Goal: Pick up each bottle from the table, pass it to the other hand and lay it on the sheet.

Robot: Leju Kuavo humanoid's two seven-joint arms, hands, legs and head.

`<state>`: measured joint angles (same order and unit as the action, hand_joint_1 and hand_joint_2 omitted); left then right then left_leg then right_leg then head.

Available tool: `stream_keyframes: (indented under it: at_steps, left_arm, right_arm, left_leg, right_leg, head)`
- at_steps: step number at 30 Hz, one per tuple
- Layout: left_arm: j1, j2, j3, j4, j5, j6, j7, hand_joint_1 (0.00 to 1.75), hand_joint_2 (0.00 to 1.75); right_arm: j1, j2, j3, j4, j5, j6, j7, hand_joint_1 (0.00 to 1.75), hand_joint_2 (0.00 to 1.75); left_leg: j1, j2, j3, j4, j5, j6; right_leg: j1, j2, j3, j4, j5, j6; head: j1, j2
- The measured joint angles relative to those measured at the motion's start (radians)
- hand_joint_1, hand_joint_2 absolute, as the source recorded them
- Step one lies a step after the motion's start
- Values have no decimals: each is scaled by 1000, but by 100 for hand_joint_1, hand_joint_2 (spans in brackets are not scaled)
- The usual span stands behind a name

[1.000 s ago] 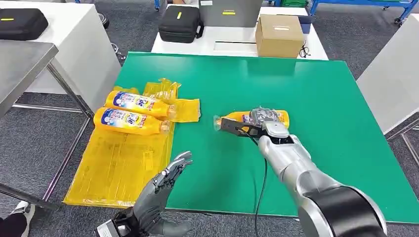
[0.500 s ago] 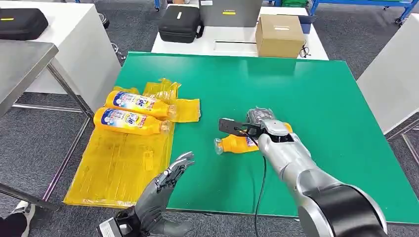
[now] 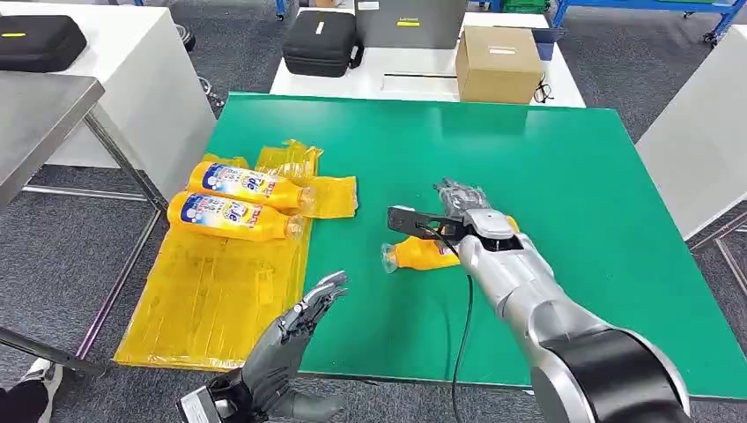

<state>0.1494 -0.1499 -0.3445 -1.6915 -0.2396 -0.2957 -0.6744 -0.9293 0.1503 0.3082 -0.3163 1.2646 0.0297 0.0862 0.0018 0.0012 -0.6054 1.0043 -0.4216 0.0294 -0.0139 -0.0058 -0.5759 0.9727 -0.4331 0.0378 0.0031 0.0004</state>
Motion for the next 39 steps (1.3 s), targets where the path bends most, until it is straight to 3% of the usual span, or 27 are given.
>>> stream_keyframes:
  at_steps: [5,15,39]
  left_arm:
    - [1,0,0,8,-6,-1,0,0,175]
    - [3,0,8,23,-15,16,0,0,175]
    - [43,-5,50,-1,-19,63,9,0,175]
  right_arm:
    - [11,0,0,-19,-2,-74,-66,0,175]
    - [29,-33,1,-119,-29,-65,-136,0,175]
    - [70,-177,0,-212,-67,-11,-159,0,175]
  left_leg:
    - [0,0,0,0,0,0]
    - [0,0,-1,0,0,0]
    - [0,-1,-2,0,0,0]
  right_leg:
    - [0,0,0,0,0,0]
    - [0,0,-1,0,0,0]
    - [0,-1,-1,0,0,0]
  head:
    - [0,0]
    - [0,0]
    - [0,0]
